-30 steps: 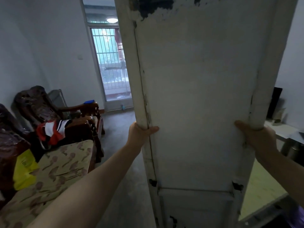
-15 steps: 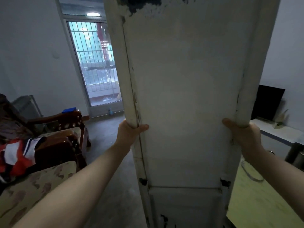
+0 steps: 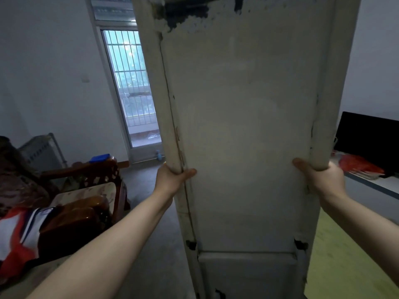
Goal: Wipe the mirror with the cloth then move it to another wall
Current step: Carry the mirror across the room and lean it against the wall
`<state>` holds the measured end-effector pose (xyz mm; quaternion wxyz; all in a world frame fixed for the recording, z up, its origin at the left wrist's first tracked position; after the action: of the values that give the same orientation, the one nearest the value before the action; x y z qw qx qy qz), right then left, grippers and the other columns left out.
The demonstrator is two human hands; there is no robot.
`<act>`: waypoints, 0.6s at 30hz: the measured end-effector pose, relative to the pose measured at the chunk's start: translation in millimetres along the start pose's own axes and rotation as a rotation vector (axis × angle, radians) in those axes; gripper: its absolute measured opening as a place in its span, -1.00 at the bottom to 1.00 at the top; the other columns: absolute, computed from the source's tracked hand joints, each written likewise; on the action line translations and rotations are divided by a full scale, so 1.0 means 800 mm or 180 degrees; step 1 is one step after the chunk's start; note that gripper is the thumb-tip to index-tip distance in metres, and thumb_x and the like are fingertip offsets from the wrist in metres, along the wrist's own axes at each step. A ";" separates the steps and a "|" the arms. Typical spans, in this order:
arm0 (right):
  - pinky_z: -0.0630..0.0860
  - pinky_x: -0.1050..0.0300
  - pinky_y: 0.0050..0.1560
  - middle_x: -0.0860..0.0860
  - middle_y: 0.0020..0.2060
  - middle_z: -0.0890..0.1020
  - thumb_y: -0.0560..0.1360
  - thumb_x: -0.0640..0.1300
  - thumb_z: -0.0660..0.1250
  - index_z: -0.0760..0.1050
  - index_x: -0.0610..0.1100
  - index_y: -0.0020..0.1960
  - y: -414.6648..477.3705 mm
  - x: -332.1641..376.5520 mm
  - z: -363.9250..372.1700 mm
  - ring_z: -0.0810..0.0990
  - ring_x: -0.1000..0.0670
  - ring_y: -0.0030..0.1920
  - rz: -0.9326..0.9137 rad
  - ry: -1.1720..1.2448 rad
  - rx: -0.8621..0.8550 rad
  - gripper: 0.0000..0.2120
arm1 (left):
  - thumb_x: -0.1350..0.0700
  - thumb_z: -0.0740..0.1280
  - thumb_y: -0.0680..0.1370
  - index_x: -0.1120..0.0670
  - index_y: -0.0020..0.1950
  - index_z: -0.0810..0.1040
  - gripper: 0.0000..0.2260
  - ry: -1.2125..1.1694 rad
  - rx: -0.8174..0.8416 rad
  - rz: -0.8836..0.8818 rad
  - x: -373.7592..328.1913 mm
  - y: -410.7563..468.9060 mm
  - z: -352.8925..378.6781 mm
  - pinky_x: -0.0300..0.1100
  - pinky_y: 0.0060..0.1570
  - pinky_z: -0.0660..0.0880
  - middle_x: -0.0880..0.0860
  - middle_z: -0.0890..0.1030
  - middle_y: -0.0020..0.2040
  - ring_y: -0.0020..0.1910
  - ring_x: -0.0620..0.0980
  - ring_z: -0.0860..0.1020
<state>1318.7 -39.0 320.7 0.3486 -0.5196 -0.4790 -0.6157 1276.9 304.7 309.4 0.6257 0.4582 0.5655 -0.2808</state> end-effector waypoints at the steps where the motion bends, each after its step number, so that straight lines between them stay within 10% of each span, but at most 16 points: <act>1: 0.57 -0.04 0.01 -0.06 -0.09 0.65 0.19 0.06 0.56 0.57 -0.10 0.03 0.017 -0.007 0.026 0.62 -0.07 -0.11 0.0003 -0.0002 0.0007 -0.52 | 0.30 0.54 0.32 0.09 -0.04 0.61 -0.72 -0.0021 0.0010 0.0011 0.010 0.031 -0.007 -0.33 -0.22 0.58 -0.11 0.66 -0.17 -0.27 -0.28 0.64; 7: 0.56 -0.16 0.09 -0.10 -0.01 0.63 0.30 -0.02 0.53 0.51 -0.09 0.08 0.095 -0.021 0.178 0.60 -0.07 -0.07 -0.0037 -0.0055 0.0029 -0.59 | 0.29 0.55 0.31 0.18 0.03 0.61 -0.68 -0.0091 0.0063 -0.0019 0.067 0.204 -0.051 -0.40 -0.29 0.54 -0.09 0.66 -0.18 -0.27 -0.26 0.64; 12: 0.56 0.04 -0.11 0.09 -0.15 0.61 -0.15 0.43 0.49 0.51 -0.08 0.08 0.153 -0.030 0.288 0.58 0.08 -0.13 -0.0055 -0.0034 0.0078 -0.07 | 0.25 0.56 0.30 0.22 0.05 0.62 -0.65 -0.0053 0.0064 -0.0117 0.100 0.334 -0.079 -0.41 -0.29 0.53 -0.09 0.66 -0.18 -0.22 -0.22 0.64; 18: 0.57 -0.20 0.04 -0.06 -0.09 0.64 0.08 0.24 0.50 0.52 -0.02 -0.07 0.253 -0.066 0.421 0.62 -0.11 -0.06 -0.0038 -0.0066 -0.0013 -0.47 | 0.32 0.53 0.32 0.11 -0.15 0.60 -0.78 -0.0036 0.0061 -0.0008 0.136 0.485 -0.102 -0.48 -0.32 0.51 -0.08 0.62 -0.22 -0.39 -0.38 0.58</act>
<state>1620.7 217.6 315.6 0.3389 -0.5238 -0.4844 -0.6133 1599.4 559.0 308.5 0.6241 0.4618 0.5597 -0.2896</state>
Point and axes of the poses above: each hand's wrist, its own y-axis towards the middle knuckle, its own z-axis out of the palm, x = y × z, the point moved 2 cm from there along y, towards the middle knuckle
